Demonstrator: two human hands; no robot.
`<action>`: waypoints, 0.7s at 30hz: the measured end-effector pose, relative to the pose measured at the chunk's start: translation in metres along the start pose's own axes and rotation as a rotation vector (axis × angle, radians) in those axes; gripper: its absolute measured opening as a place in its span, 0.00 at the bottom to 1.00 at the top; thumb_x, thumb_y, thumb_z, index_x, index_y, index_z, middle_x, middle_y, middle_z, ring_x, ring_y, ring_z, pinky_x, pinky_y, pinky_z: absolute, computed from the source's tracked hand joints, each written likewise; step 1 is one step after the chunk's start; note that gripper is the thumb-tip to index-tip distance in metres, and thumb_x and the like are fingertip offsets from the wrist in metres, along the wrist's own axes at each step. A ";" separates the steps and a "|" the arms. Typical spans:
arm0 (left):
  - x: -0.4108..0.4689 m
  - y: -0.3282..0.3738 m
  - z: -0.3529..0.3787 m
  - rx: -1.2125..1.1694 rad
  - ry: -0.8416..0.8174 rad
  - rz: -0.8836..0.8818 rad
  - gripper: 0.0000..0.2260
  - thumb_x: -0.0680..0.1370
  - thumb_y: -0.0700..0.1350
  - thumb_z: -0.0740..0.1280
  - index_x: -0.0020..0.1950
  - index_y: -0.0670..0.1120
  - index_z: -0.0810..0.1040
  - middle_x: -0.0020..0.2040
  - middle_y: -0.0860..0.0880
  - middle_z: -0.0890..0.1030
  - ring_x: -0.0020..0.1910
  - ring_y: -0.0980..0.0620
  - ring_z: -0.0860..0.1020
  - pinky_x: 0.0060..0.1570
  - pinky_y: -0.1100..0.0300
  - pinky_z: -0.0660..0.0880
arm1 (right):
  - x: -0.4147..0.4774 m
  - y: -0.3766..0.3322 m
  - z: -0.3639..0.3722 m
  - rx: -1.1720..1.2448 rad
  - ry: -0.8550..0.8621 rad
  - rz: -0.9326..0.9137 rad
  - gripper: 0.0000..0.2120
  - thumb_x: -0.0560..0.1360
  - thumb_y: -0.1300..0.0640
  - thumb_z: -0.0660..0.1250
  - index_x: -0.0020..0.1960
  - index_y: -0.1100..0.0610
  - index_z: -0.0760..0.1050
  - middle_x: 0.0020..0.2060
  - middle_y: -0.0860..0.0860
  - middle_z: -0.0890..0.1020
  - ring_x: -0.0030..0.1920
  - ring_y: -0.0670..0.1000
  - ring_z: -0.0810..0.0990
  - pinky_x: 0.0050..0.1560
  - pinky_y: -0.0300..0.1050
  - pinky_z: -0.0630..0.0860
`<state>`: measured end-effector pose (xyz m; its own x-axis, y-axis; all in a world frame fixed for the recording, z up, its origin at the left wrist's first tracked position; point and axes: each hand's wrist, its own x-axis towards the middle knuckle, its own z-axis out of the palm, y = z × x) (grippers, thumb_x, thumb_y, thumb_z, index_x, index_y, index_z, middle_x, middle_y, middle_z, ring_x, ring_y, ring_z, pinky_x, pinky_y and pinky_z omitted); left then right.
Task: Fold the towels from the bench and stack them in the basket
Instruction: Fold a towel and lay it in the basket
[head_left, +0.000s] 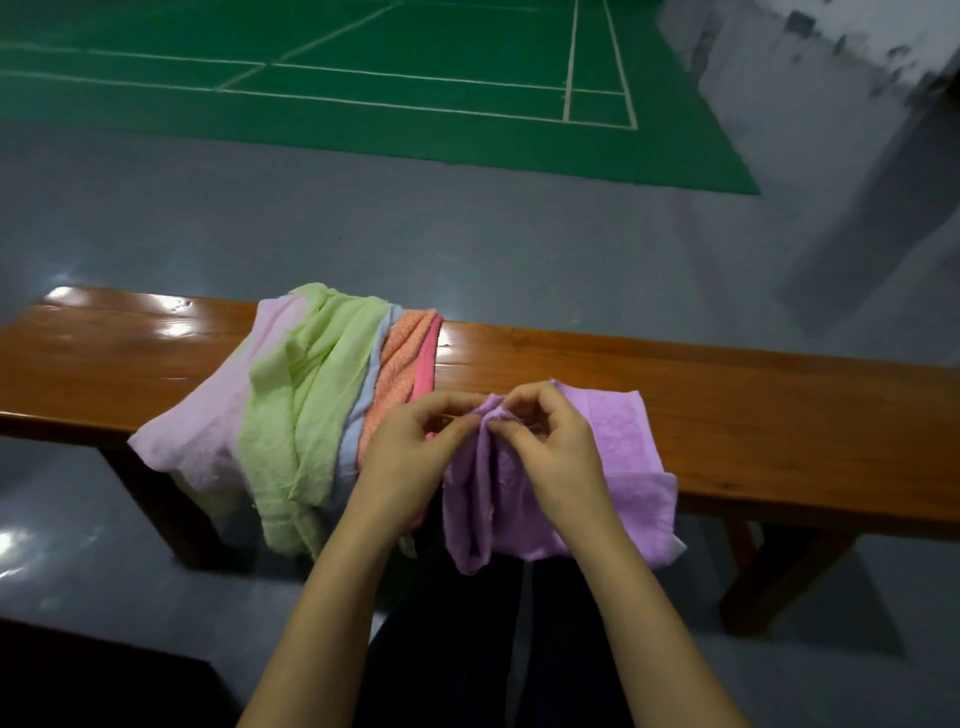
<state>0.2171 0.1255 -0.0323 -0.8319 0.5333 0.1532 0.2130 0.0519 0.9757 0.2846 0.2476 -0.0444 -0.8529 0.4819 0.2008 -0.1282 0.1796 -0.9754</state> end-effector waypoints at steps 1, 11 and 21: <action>0.000 0.001 0.000 0.013 0.006 0.005 0.14 0.75 0.35 0.69 0.45 0.55 0.83 0.44 0.57 0.85 0.46 0.59 0.81 0.51 0.65 0.75 | 0.001 -0.001 -0.002 -0.002 -0.021 0.011 0.13 0.73 0.67 0.69 0.43 0.49 0.75 0.37 0.36 0.79 0.41 0.37 0.77 0.45 0.31 0.73; -0.023 -0.028 0.004 0.411 -0.134 0.162 0.21 0.70 0.36 0.63 0.60 0.53 0.68 0.54 0.51 0.74 0.49 0.60 0.73 0.51 0.72 0.68 | 0.006 -0.005 -0.012 -0.144 0.067 -0.039 0.13 0.75 0.65 0.67 0.40 0.47 0.74 0.41 0.49 0.80 0.43 0.38 0.77 0.46 0.27 0.68; -0.034 -0.038 -0.038 0.652 -0.125 0.351 0.10 0.72 0.38 0.58 0.46 0.48 0.77 0.46 0.53 0.75 0.44 0.64 0.73 0.48 0.73 0.68 | 0.014 -0.009 -0.035 -0.161 0.242 -0.012 0.05 0.77 0.61 0.65 0.47 0.52 0.77 0.45 0.50 0.80 0.48 0.47 0.77 0.47 0.29 0.70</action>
<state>0.2179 0.0738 -0.0685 -0.6027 0.7009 0.3813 0.7480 0.3298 0.5760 0.2913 0.2831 -0.0300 -0.7035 0.6663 0.2472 -0.0394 0.3108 -0.9497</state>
